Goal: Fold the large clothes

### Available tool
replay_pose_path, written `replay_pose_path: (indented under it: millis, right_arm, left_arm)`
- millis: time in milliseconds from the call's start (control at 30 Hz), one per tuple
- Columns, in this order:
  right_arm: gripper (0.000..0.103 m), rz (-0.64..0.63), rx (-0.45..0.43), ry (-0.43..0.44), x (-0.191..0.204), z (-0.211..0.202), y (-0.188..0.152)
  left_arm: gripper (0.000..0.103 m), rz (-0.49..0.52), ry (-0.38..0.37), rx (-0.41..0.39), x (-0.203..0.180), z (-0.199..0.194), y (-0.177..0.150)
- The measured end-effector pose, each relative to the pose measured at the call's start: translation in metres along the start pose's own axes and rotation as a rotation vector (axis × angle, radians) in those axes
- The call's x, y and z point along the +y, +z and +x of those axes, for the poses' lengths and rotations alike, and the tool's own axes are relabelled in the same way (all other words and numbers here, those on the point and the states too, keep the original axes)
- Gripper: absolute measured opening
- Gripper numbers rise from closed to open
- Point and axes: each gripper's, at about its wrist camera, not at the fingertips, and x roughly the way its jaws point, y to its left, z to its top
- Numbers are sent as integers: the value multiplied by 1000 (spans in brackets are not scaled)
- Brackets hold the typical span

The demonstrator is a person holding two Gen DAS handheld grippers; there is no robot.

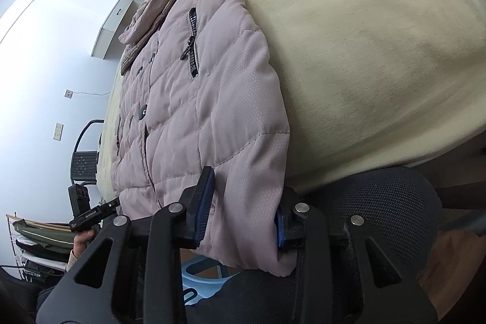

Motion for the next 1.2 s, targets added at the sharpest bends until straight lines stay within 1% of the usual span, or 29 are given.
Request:
replay_pose_path:
  millis: [67,133,167,200,233,267,300,400,533,600,667,733,867,967,1100,1200]
  right_arm:
    - [31,5,1,-5,1,2,1]
    - [30,-5,8,-26,5,4,3]
    - [29,-10,13,-38,6,5,3]
    - [23,-16,16,-55,9,5,3]
    - [20,-17,16,-73,11,5,4]
    - [17,-17,15,-80,12,5,4]
    - [14,-20,7,-84,14,3,4]
    - [9,-46,-10,-97,25,-1,2]
    - [7,-66,-43,-94,39,-11,0]
    - [7,-72,-61,-88,45,-15,-2]
    - [7,-65,-86,-59,51,-23,-2]
    - [7,-52,-113,-13,52,-31,1]
    - [6,-53,-193,96,77,-55,21]
    - [6,-66,-248,164,96,-67,43]
    - [6,-63,-310,229,119,-74,86]
    - [6,-86,-348,224,138,-75,126]
  left_arm:
    - [60,-32,-16,19,4,4,0]
    - [60,-31,-17,26,1,3,-2]
    - [47,-23,-16,28,0,2,-2]
    - [30,-19,-30,29,-2,0,-3]
    - [23,-19,-39,27,-5,-2,-2]
    - [13,-9,-41,22,-9,-5,-3]
    - [9,2,-40,18,-10,-8,-2]
    - [6,23,-32,12,-19,-18,-2]
    - [6,20,-68,-12,-24,-37,-4]
    - [5,-1,-105,-28,-24,-48,-4]
    - [5,-44,-178,-43,-18,-58,1]
    - [5,-81,-246,-65,-18,-67,9]
    - [5,-145,-391,-150,-22,-94,39]
    - [5,-171,-464,-203,-26,-110,68]
    - [5,-210,-529,-265,-32,-120,112]
    - [5,-225,-567,-307,-34,-126,154]
